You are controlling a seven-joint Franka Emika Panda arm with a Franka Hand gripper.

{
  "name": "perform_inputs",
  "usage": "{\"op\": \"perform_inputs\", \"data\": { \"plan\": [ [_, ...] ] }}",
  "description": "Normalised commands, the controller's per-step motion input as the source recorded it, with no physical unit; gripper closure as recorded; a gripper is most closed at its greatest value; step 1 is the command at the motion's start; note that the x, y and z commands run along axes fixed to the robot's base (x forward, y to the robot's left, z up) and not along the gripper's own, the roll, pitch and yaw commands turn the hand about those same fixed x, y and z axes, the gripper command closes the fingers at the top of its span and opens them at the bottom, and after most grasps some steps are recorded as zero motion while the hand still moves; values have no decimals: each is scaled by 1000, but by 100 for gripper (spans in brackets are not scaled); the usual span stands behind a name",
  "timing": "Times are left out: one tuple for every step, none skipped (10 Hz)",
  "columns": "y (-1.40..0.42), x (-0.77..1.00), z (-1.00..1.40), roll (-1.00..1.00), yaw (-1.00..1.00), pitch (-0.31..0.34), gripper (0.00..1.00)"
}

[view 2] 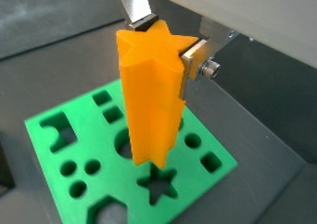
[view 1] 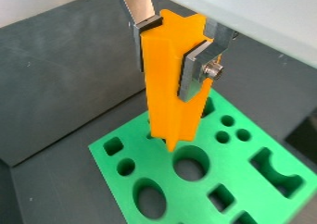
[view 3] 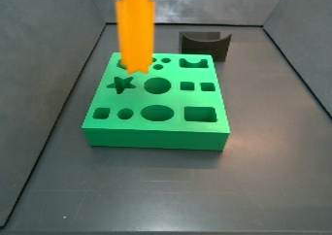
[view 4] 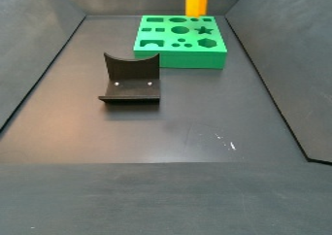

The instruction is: Insert the star object.

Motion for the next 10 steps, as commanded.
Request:
{"op": "perform_inputs", "data": {
  "plan": [
    [69,-591,-377,-157,-57,-114,100],
    [51,-580,-360,-153,-97,-120,100],
    [6,-357,-263,-107,-397,-69,100],
    [0,-143,-200,-31,-889,0,100],
    [0,-57,-174,-6,-986,0,100],
    [0,0,-134,-56,-963,0,100],
    [0,0,-114,-54,-843,0,100],
    [0,0,-174,-37,-706,0,100],
    [0,-9,-186,-51,-634,0,100],
    [9,0,-169,-39,-629,0,100]
  ]
}}
